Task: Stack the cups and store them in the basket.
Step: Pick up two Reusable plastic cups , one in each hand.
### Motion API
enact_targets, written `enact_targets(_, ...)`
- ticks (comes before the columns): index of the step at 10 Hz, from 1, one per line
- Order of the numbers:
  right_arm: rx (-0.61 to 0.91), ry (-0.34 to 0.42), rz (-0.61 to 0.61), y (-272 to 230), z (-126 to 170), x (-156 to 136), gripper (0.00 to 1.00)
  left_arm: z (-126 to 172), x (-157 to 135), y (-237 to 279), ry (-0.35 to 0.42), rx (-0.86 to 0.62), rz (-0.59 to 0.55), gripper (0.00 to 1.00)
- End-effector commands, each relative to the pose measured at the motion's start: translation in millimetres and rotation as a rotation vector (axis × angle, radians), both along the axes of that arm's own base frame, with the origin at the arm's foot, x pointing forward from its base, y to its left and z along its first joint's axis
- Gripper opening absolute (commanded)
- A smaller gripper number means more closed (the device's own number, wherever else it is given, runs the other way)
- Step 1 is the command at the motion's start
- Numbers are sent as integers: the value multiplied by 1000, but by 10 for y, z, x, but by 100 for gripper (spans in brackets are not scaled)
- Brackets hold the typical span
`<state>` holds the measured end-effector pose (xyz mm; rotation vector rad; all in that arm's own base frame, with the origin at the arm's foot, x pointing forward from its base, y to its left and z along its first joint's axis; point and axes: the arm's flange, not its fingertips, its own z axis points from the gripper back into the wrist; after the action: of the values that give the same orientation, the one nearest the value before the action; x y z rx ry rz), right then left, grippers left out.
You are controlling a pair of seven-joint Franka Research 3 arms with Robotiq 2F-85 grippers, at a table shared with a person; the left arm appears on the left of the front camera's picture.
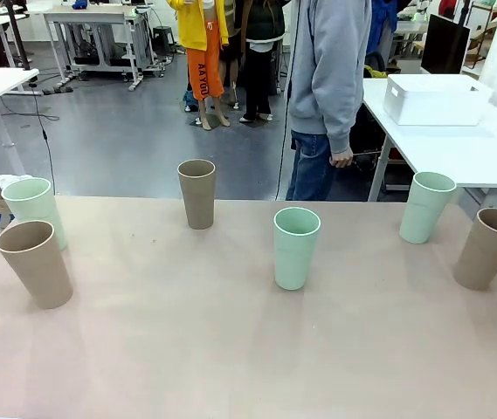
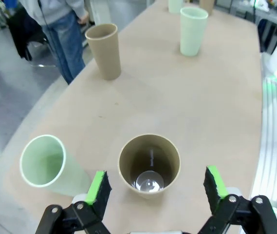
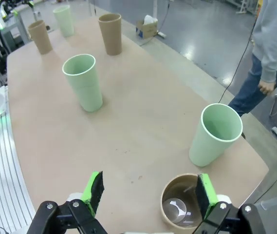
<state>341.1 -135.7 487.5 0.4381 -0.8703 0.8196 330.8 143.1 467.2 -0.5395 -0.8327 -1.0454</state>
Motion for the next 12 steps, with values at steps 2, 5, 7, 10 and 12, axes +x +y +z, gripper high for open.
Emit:
enact_targets(2, 18, 2, 9, 56, -90, -159, 100, -31, 17, -83, -28, -39, -17, 100)
enact_targets(5, 29, 1, 1, 52, -89, -186, 100, -28, -4, -111, -55, -49, -1, 100)
enact_targets(7, 27, 28, -11, -16, 2, -81, 100, -2, -5, -150, -40, -44, 43, 100)
enact_targets(10, 27, 28, -11, -16, 2, -81, 100, 24, 22, -109, -23, -37, 16, 100)
enact_targets(12, 27, 28, -11, -16, 2, -81, 100, 24, 22, -109, -23, -37, 16, 100)
